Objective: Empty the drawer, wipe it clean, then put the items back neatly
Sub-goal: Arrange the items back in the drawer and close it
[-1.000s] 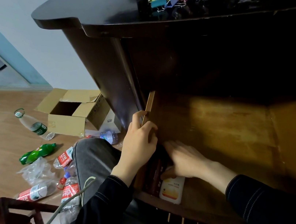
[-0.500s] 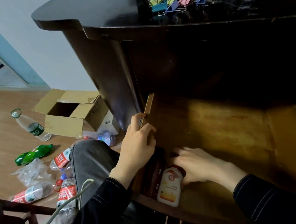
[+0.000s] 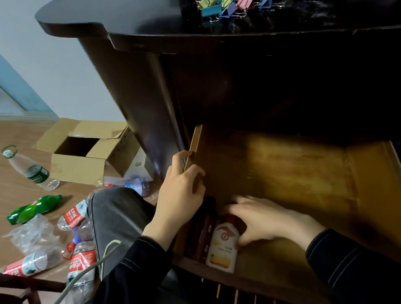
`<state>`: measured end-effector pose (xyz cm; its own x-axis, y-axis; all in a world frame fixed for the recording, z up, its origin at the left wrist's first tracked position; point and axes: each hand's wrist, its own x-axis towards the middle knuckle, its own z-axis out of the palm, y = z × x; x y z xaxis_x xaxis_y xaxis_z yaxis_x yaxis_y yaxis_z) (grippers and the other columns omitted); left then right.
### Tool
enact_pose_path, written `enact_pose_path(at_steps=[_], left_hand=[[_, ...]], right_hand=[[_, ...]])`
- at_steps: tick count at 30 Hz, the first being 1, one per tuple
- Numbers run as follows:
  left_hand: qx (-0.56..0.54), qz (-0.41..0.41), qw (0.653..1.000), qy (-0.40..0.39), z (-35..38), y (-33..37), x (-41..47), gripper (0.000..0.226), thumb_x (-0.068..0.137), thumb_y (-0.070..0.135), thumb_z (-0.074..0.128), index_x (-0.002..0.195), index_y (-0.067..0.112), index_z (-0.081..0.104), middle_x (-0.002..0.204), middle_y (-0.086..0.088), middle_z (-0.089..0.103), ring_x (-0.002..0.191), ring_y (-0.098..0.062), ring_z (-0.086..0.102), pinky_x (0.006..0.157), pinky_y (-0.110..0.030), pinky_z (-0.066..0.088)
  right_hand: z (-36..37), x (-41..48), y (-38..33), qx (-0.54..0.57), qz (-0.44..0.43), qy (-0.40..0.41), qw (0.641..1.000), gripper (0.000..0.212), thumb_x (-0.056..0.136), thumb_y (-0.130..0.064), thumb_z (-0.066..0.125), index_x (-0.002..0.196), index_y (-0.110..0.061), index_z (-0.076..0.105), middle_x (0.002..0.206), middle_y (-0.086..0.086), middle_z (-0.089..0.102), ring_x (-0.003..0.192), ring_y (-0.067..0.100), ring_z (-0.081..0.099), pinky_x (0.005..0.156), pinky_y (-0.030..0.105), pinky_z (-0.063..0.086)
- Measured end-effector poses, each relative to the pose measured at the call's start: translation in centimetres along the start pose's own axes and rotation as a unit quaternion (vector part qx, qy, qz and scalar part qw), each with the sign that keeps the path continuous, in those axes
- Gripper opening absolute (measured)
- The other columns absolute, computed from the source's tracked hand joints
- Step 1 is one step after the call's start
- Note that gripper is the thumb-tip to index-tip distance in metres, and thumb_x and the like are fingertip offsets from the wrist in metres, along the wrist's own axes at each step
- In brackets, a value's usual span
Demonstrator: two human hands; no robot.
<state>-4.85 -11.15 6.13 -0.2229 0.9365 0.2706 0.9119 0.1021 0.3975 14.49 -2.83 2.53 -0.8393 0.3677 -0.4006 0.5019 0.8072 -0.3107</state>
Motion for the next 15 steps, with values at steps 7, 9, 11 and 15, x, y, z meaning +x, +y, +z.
enact_pose_path(at_steps=[7, 9, 11, 15], left_hand=[[-0.013, 0.0, 0.999, 0.041, -1.8, 1.4, -0.2, 0.022, 0.09, 0.023, 0.062, 0.112, 0.02, 0.064, 0.131, 0.001, 0.048, 0.113, -0.022, 0.048, 0.087, -0.04, 0.049], [-0.048, 0.016, 0.996, 0.071, -3.3, 2.6, 0.1, 0.021, 0.091, 0.024, 0.062, 0.112, 0.021, 0.065, 0.124, 0.004, 0.051, 0.109, -0.018, 0.049, 0.086, -0.038, 0.049], [-0.097, 0.032, 0.989, 0.11, -5.3, 4.2, 0.7, 0.02, 0.092, 0.026, 0.062, 0.111, 0.024, 0.064, 0.117, 0.01, 0.053, 0.107, -0.013, 0.049, 0.085, -0.033, 0.049], [-0.155, 0.067, 0.965, 0.201, -10.1, 8.3, 2.9, 0.017, 0.091, 0.024, 0.064, 0.108, 0.027, 0.065, 0.107, 0.017, 0.056, 0.102, -0.006, 0.054, 0.082, -0.027, 0.048]], right_hand=[[-3.5, -5.1, -0.2, 0.052, 0.048, 0.155, 0.985, 0.056, 0.097, -0.055, 0.055, 0.147, -0.035, 0.04, 0.147, -0.019, 0.038, 0.128, 0.004, 0.047, 0.092, 0.023, 0.049], [-5.8, -7.5, -0.8, 0.042, 0.044, 0.21, 0.976, 0.048, 0.098, -0.057, 0.051, 0.143, -0.041, 0.043, 0.141, -0.027, 0.038, 0.123, -0.005, 0.047, 0.089, 0.018, 0.046], [-8.8, -10.1, -1.6, 0.025, 0.031, 0.281, 0.959, 0.04, 0.098, -0.057, 0.048, 0.137, -0.045, 0.047, 0.132, -0.033, 0.041, 0.113, -0.011, 0.049, 0.084, 0.011, 0.046], [-16.7, -14.5, -3.5, 0.003, -0.012, 0.436, 0.9, 0.024, 0.096, -0.051, 0.05, 0.115, -0.044, 0.061, 0.111, -0.03, 0.055, 0.097, -0.005, 0.056, 0.072, 0.004, 0.039]])
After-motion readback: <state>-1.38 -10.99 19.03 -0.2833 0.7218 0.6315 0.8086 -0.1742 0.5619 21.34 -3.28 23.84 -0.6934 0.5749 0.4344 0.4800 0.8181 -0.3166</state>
